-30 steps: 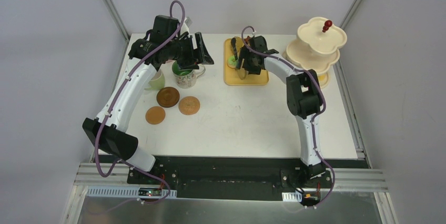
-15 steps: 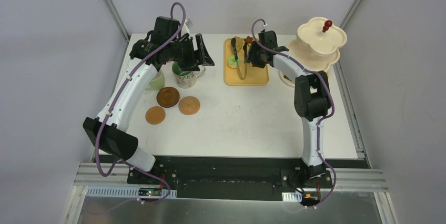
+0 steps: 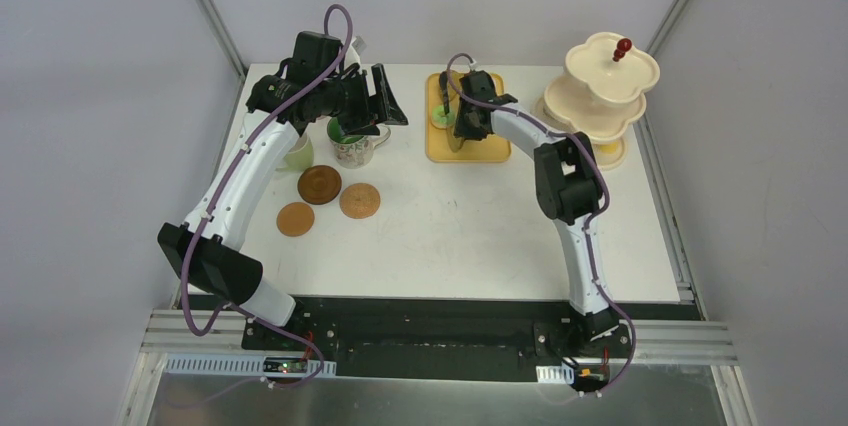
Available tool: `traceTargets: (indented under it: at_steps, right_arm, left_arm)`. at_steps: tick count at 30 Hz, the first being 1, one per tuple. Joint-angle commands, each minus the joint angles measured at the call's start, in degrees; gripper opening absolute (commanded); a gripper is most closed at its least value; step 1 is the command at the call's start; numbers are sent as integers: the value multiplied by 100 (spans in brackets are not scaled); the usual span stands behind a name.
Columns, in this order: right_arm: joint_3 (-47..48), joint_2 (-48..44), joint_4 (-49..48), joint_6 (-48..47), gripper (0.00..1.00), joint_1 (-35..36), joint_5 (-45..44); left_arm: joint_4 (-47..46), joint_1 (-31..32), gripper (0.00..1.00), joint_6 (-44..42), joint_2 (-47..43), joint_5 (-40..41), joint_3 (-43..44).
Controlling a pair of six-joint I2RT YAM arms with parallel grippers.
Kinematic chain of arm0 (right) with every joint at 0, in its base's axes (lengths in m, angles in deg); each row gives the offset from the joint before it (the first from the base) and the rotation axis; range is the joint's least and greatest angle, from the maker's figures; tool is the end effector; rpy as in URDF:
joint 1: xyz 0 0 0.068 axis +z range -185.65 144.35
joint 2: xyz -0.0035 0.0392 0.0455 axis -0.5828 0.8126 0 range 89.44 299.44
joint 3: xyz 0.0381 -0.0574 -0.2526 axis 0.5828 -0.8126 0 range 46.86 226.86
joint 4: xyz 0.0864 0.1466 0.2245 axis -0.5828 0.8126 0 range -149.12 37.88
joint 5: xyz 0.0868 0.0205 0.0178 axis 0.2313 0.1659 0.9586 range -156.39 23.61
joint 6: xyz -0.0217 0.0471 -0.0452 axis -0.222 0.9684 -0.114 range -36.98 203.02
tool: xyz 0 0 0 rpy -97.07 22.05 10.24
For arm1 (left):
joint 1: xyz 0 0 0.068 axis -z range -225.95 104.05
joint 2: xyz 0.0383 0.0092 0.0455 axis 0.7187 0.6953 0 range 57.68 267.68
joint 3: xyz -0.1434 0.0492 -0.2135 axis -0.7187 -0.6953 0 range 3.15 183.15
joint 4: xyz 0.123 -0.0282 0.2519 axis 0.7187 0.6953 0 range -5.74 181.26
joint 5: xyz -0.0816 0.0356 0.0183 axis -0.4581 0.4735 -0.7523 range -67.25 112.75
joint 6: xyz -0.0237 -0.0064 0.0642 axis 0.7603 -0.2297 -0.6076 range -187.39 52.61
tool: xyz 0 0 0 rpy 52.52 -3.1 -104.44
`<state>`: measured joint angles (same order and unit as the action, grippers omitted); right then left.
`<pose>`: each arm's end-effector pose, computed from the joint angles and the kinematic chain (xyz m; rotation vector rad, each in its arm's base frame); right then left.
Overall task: Serve the afternoon tea
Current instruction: Pick up the clamp from the tray.
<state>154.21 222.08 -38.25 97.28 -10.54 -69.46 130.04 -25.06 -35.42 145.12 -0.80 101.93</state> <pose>0.4970 0.2295 0.1463 -0.2003 2.3828 0.2638 0.3296 -0.1496 0.4065 0.0289 2.2808 -0.9548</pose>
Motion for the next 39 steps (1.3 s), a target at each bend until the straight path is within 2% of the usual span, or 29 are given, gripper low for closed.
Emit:
traceTargets:
  at_steps: [1,9,15,21,28,34,39]
  right_arm:
    - [341,156,304,-132,27,180,-812]
    - [406,71,367,-152,11,149,-1159]
    - [375,-362,285,147,0,-262,-525]
    - [264,-774,190,163,0,-478,-107]
    - [-403,-1551,-22,222,0,-487,193]
    - [-953,-2338,113,398,0,-361,990]
    - [-1507,-2999,210,367,0,-12,1135]
  left_arm:
    - [-19,-73,73,-15,-69,-49,101]
    - [28,-76,73,40,-34,-43,154]
    - [8,-92,72,263,46,-128,141]
    - [-226,-124,72,711,127,-272,58]
    - [-1366,-155,73,2044,296,-683,-554]
    - [-3181,-133,74,3025,-52,37,-1784]
    - [-3312,12,75,3100,102,361,-1843]
